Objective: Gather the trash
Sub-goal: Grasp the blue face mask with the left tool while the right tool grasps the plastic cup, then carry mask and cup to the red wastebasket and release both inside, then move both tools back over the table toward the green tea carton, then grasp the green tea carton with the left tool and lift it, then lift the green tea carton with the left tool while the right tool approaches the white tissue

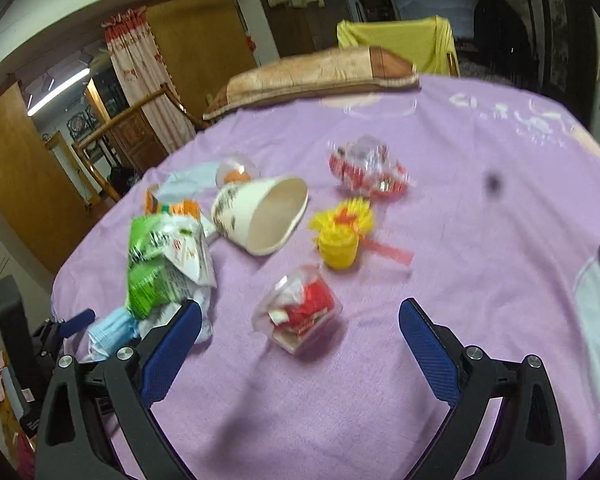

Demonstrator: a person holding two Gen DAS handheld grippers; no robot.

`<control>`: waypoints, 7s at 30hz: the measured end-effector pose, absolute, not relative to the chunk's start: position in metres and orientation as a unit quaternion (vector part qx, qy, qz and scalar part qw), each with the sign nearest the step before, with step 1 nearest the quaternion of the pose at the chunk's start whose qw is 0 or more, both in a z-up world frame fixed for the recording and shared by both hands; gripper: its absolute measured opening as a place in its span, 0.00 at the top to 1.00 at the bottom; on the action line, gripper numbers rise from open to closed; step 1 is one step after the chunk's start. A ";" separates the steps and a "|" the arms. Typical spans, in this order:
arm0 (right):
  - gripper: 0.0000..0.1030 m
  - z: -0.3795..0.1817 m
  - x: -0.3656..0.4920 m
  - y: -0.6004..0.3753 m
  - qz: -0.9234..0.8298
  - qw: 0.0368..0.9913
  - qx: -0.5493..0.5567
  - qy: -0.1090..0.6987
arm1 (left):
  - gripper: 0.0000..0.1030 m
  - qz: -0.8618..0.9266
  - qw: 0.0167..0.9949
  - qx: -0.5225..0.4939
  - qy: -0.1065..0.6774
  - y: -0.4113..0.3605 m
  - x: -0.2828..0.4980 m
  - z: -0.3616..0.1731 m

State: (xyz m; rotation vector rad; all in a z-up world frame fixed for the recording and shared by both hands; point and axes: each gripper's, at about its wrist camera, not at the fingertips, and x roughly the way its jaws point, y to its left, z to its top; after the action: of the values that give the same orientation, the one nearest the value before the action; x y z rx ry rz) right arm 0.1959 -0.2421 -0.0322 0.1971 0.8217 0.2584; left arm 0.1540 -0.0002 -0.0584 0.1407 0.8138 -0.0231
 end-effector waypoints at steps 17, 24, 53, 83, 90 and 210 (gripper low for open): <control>0.47 -0.037 0.203 -0.236 0.142 0.903 0.109 0.391 | 0.69 -0.059 0.935 0.020 0.349 0.000 0.134 -0.029; 0.47 -0.021 0.185 -0.239 0.148 0.919 0.105 0.350 | 0.69 -0.038 0.945 -0.007 0.326 0.021 0.104 -0.008; 0.47 0.028 0.090 -0.008 0.336 0.886 0.005 0.320 | 0.69 0.207 0.908 -0.168 0.322 0.284 -0.016 -0.081; 0.47 -0.060 0.065 0.191 0.437 0.768 -0.125 0.450 | 0.07 0.408 0.811 -0.195 0.371 0.371 -0.048 -0.122; 0.43 -0.077 0.057 0.232 0.468 0.733 -0.148 0.470 | 0.07 0.415 0.799 -0.240 0.362 0.391 -0.064 -0.126; 0.10 -0.039 0.146 -0.269 0.146 0.907 0.179 0.352 | 0.06 0.012 0.917 -0.072 0.393 0.076 0.120 -0.028</control>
State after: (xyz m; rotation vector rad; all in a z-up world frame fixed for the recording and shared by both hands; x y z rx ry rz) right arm 0.1459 -0.2692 -0.0386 0.3687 0.7261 0.3006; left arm 0.1203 0.0758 -0.0279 -0.1483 0.8079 0.0256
